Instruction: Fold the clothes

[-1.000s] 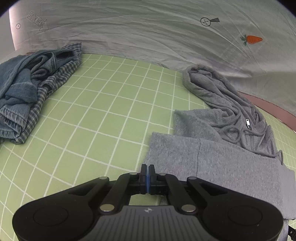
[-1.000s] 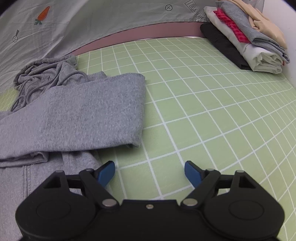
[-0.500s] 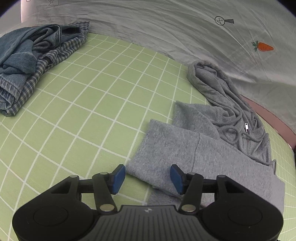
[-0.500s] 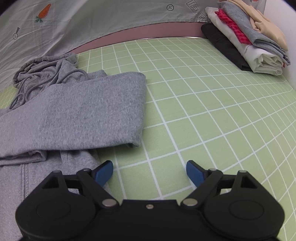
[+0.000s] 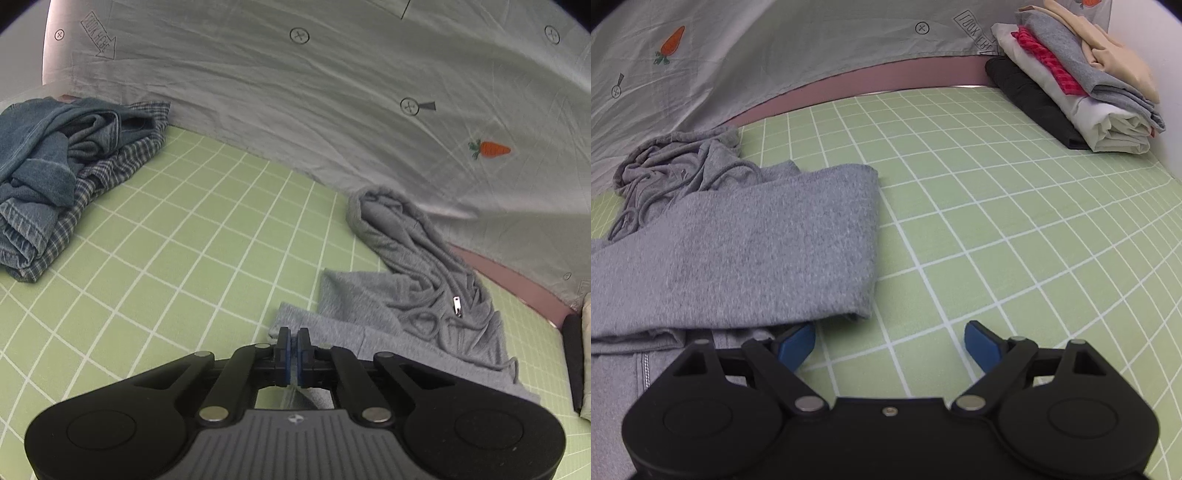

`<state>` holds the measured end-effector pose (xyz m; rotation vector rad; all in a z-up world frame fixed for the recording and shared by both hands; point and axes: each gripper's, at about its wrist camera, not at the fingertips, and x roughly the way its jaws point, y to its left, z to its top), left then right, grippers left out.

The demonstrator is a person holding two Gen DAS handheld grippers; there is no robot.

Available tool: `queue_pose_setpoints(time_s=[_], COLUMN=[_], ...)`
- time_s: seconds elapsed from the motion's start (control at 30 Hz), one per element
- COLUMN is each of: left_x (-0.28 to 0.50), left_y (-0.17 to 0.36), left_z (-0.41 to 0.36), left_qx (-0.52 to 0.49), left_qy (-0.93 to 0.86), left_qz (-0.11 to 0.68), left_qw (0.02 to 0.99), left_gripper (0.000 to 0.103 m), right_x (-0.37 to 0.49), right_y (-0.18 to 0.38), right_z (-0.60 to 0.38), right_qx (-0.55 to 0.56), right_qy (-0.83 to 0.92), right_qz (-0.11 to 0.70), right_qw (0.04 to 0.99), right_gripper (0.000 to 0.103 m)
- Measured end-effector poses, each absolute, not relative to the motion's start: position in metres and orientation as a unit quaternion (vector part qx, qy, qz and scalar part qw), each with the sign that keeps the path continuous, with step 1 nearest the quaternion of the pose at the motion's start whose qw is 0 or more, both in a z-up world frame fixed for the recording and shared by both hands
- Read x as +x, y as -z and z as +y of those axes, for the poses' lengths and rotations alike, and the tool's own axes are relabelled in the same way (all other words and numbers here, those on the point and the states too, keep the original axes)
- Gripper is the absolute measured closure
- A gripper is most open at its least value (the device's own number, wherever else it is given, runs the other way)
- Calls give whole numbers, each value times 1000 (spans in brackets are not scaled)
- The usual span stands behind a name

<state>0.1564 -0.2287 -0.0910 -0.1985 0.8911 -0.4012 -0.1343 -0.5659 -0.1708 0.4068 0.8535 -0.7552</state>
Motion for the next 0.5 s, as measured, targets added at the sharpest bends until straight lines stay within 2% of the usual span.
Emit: queue_pose_setpoints(time_s=[0.3, 0.5], left_x=[158, 159], left_y=[82, 59], left_z=[-223, -229], left_qx=[-112, -107], left_qy=[190, 205], left_qz=[414, 375], left_qw=[883, 898], left_gripper=[101, 101], right_x=[-121, -117], right_y=[171, 175], right_z=[-566, -564], right_qx=[173, 174], right_qy=[354, 338], right_qz=[400, 411], right_qw=[827, 829], right_gripper=[14, 14])
